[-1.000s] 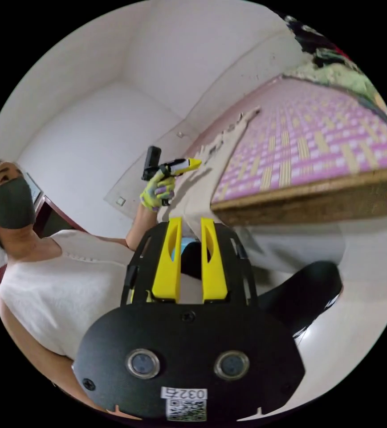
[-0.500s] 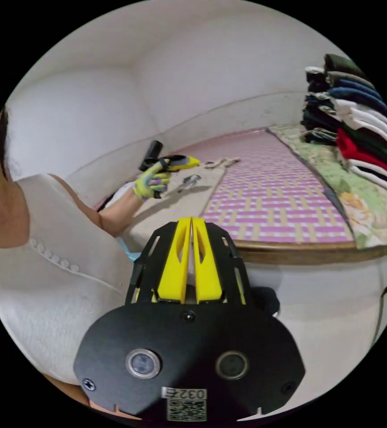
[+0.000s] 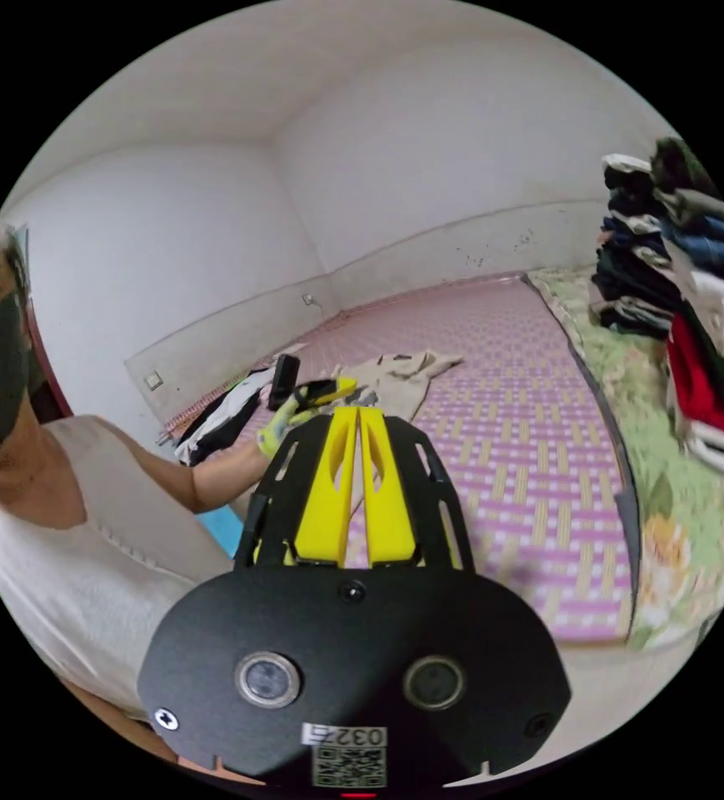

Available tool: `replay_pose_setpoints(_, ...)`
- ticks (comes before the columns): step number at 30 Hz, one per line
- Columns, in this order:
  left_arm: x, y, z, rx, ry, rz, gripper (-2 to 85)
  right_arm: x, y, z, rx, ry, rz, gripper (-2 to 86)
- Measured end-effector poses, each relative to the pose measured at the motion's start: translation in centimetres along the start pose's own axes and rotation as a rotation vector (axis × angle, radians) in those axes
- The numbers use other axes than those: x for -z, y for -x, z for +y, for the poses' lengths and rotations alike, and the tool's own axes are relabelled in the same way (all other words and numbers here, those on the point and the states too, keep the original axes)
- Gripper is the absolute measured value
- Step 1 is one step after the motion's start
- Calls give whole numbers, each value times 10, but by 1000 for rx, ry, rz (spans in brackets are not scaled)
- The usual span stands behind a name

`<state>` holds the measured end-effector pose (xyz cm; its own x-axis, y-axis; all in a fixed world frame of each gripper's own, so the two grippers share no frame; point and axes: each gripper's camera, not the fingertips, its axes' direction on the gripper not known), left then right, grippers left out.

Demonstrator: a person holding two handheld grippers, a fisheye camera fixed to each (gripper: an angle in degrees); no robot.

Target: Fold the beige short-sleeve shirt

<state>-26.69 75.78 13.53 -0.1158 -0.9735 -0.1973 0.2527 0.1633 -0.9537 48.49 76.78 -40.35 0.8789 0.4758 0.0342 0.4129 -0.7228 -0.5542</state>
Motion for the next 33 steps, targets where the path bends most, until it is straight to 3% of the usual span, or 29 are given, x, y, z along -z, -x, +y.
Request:
replay_pose_setpoints(4,-20,4,-9,-5,118,-80,-9,-59,-24,-93,30,26,-16,15)
replay_pose_setpoints(8,-24,4,-25,-1,164,-165,-9,-171,-76,-187,-94,205,-75,58)
replay_pose_setpoints(11,-15,28,-31,122,135,-118,-9,-253,-101,-225,-210,369,-133,79)
replay_pose_setpoints(15,-8,46,-39,209,99,-59,-9,-326,-109,-254,-294,541,-29,96)
replay_pose_setpoints(17,-8,45,-44,205,103,-65,-9,-342,-107,-263,-308,580,-13,85)
replay_pose_setpoints(19,-10,44,-49,203,114,-63,-9,-347,-99,-274,-280,580,11,8)
replay_pose_setpoints(23,-9,46,-59,221,110,-62,-9,-333,-43,-318,-91,530,-26,-7)
replay_pose_setpoints(27,-8,50,-68,244,104,-48,-9,-348,32,-348,143,583,-111,-4)
replay_pose_setpoints(33,-6,49,-79,242,104,-39,-9,-371,22,-355,116,704,37,71)
